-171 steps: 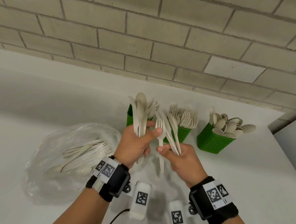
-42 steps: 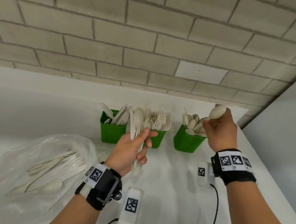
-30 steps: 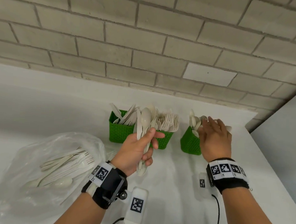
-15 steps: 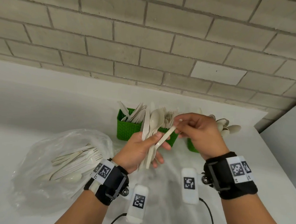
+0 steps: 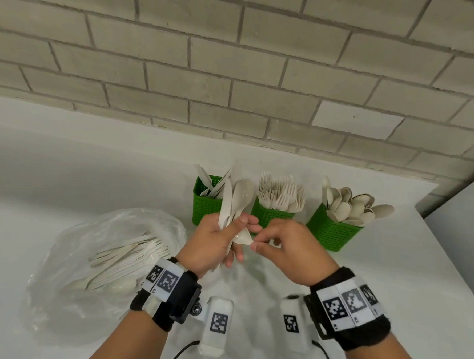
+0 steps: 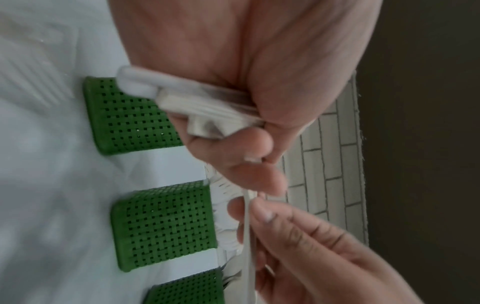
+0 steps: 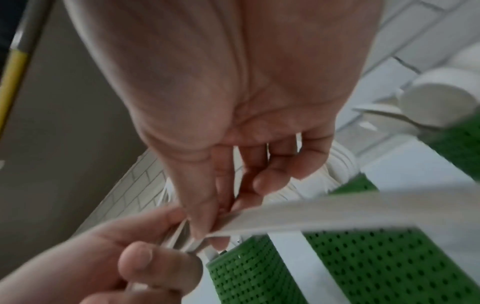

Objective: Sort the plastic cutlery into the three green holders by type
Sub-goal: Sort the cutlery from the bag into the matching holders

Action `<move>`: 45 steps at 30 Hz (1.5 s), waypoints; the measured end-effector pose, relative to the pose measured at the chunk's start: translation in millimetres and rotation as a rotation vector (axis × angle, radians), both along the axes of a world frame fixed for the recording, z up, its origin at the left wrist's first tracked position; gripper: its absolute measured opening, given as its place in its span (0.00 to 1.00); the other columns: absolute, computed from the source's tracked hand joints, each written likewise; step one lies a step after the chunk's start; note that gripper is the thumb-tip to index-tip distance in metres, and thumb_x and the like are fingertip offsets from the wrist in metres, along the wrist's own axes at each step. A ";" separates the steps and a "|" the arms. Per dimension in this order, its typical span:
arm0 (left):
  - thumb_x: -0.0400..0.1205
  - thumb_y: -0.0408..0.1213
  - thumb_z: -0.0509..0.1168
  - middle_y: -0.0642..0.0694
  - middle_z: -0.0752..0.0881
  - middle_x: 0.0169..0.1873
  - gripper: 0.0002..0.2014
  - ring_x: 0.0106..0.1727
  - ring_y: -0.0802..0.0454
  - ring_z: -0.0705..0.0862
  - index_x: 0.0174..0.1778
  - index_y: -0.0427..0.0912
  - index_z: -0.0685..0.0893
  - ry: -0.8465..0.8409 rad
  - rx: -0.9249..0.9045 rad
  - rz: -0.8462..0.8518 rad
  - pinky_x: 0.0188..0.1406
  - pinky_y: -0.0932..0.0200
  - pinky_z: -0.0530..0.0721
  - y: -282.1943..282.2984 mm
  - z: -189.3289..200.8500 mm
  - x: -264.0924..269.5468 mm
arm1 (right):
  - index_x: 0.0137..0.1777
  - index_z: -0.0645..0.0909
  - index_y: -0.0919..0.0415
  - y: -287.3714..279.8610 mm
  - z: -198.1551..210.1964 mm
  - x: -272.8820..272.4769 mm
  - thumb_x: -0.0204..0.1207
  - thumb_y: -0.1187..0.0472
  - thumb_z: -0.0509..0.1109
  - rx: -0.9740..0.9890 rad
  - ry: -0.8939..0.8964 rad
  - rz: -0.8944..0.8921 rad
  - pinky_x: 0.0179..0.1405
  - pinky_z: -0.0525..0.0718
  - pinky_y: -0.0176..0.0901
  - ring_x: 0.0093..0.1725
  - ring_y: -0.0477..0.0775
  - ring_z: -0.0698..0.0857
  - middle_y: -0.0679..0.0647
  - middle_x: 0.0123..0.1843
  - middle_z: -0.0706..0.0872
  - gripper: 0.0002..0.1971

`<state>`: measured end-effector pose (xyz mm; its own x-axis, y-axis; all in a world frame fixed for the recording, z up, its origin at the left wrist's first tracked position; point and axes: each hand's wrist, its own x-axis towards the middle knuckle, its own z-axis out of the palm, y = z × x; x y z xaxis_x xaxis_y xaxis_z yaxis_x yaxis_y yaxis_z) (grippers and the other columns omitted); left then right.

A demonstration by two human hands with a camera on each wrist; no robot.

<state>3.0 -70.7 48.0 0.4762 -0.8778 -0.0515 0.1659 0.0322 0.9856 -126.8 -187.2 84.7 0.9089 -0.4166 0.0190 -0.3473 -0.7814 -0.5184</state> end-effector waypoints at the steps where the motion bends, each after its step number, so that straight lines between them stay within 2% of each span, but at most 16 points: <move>1: 0.87 0.40 0.59 0.42 0.91 0.49 0.14 0.21 0.50 0.80 0.55 0.36 0.86 0.019 -0.003 0.019 0.14 0.63 0.72 1.8 -0.4 1.0 | 0.42 0.89 0.50 -0.3 -0.8 1.3 0.77 0.55 0.73 0.066 -0.008 -0.014 0.40 0.70 0.29 0.38 0.31 0.78 0.37 0.36 0.81 0.04; 4: 0.87 0.41 0.59 0.44 0.90 0.51 0.13 0.21 0.50 0.79 0.56 0.39 0.87 0.056 -0.003 0.083 0.13 0.64 0.68 8.4 -0.9 7.6 | 0.41 0.85 0.54 -10.1 1.0 -2.7 0.78 0.59 0.72 0.207 -0.001 -0.096 0.31 0.71 0.27 0.28 0.35 0.79 0.42 0.30 0.81 0.04; 7: 0.87 0.42 0.59 0.46 0.91 0.52 0.13 0.20 0.52 0.77 0.57 0.42 0.87 0.032 0.006 0.108 0.14 0.63 0.69 12.4 -0.2 12.6 | 0.46 0.81 0.63 -10.4 3.6 -2.7 0.75 0.71 0.71 0.473 -0.107 -0.208 0.26 0.78 0.38 0.22 0.45 0.79 0.50 0.27 0.80 0.04; 10: 0.87 0.43 0.59 0.47 0.91 0.45 0.13 0.18 0.53 0.73 0.57 0.43 0.87 0.029 0.007 0.067 0.15 0.65 0.67 13.4 1.6 10.8 | 0.53 0.82 0.65 -4.4 7.8 5.1 0.73 0.79 0.65 0.696 -0.243 -0.273 0.20 0.78 0.37 0.19 0.42 0.74 0.49 0.25 0.77 0.13; 13: 0.87 0.43 0.59 0.46 0.86 0.36 0.13 0.16 0.54 0.68 0.55 0.44 0.88 0.040 -0.013 -0.001 0.14 0.66 0.65 13.5 2.5 7.0 | 0.49 0.83 0.66 -1.8 13.8 9.8 0.76 0.77 0.65 0.804 -0.321 -0.303 0.20 0.80 0.39 0.17 0.42 0.71 0.48 0.21 0.74 0.09; 15: 0.86 0.44 0.59 0.46 0.84 0.34 0.14 0.16 0.55 0.67 0.55 0.44 0.88 0.046 -0.029 -0.044 0.14 0.66 0.65 13.6 2.5 6.7 | 0.50 0.83 0.69 -1.3 16.6 11.6 0.79 0.71 0.68 0.895 -0.379 -0.293 0.26 0.85 0.45 0.19 0.47 0.77 0.55 0.24 0.77 0.04; 18: 0.87 0.43 0.58 0.49 0.83 0.27 0.15 0.14 0.56 0.66 0.49 0.42 0.89 0.013 -0.020 -0.086 0.13 0.67 0.63 13.4 4.1 5.6 | 0.61 0.80 0.71 -1.4 18.0 11.9 0.77 0.64 0.69 0.993 -0.425 -0.213 0.31 0.88 0.46 0.36 0.64 0.86 0.62 0.31 0.82 0.15; 21: 0.88 0.44 0.56 0.51 0.80 0.18 0.19 0.11 0.58 0.65 0.42 0.36 0.85 -0.028 -0.009 -0.119 0.12 0.67 0.61 12.6 6.3 2.2 | 0.54 0.81 0.75 2.8 19.8 12.3 0.77 0.62 0.67 0.967 -0.362 -0.105 0.32 0.87 0.43 0.33 0.60 0.86 0.62 0.32 0.84 0.14; 25: 0.87 0.50 0.55 0.43 0.83 0.30 0.23 0.12 0.55 0.66 0.40 0.38 0.86 -0.120 -0.026 -0.169 0.13 0.66 0.63 11.6 4.5 0.9 | 0.45 0.80 0.72 8.0 12.2 17.9 0.85 0.62 0.61 0.842 -0.303 -0.097 0.30 0.84 0.42 0.27 0.54 0.83 0.68 0.33 0.83 0.13; 29: 0.85 0.56 0.56 0.48 0.79 0.19 0.27 0.12 0.53 0.68 0.38 0.35 0.83 -0.175 0.016 -0.159 0.14 0.65 0.64 15.7 0.8 1.2 | 0.49 0.83 0.72 3.1 7.8 18.5 0.80 0.68 0.69 0.759 -0.382 -0.226 0.24 0.80 0.41 0.27 0.50 0.79 0.60 0.31 0.81 0.06; 32: 0.83 0.58 0.59 0.46 0.73 0.14 0.26 0.13 0.53 0.69 0.28 0.42 0.81 -0.208 0.039 -0.060 0.15 0.64 0.65 16.0 -0.9 4.3 | 0.48 0.80 0.70 1.7 10.4 18.0 0.78 0.72 0.67 0.737 -0.482 -0.363 0.22 0.81 0.43 0.26 0.50 0.82 0.62 0.35 0.83 0.02; 36: 0.83 0.53 0.58 0.51 0.77 0.19 0.26 0.20 0.60 0.73 0.31 0.32 0.79 -0.363 0.033 -0.001 0.24 0.64 0.71 6.1 -1.4 0.1 | 0.53 0.80 0.59 8.1 11.2 22.3 0.76 0.75 0.64 0.543 -0.515 -0.381 0.27 0.89 0.52 0.24 0.52 0.85 0.55 0.33 0.83 0.12; 38: 0.83 0.60 0.59 0.44 0.80 0.23 0.31 0.26 0.50 0.77 0.33 0.30 0.80 -0.417 0.014 0.047 0.29 0.54 0.77 2.5 -7.8 -2.0 | 0.58 0.80 0.54 8.5 9.9 25.9 0.77 0.75 0.61 0.474 -0.470 -0.356 0.30 0.90 0.55 0.26 0.54 0.86 0.56 0.34 0.84 0.17; 40: 0.81 0.65 0.58 0.39 0.80 0.26 0.32 0.30 0.41 0.78 0.34 0.35 0.80 -0.506 0.011 0.101 0.32 0.46 0.80 0.1 -17.6 -1.7 | 0.60 0.78 0.53 6.8 8.8 29.3 0.78 0.74 0.58 0.450 -0.424 -0.358 0.31 0.90 0.57 0.27 0.57 0.88 0.56 0.35 0.85 0.18; 43: 0.83 0.61 0.58 0.58 0.77 0.21 0.17 0.24 0.59 0.76 0.36 0.56 0.81 -0.730 0.044 0.146 0.28 0.55 0.77 0.5 -19.2 1.3 | 0.54 0.77 0.52 9.1 11.3 33.6 0.83 0.71 0.54 0.495 -0.381 -0.372 0.33 0.90 0.58 0.26 0.58 0.87 0.56 0.35 0.85 0.14; 45: 0.82 0.60 0.56 0.62 0.78 0.22 0.18 0.25 0.58 0.81 0.49 0.56 0.87 -0.810 0.083 0.173 0.28 0.58 0.78 0.1 -14.8 2.6 | 0.47 0.77 0.54 12.5 12.6 36.1 0.87 0.65 0.53 0.603 -0.372 -0.384 0.34 0.90 0.56 0.27 0.54 0.85 0.57 0.34 0.84 0.13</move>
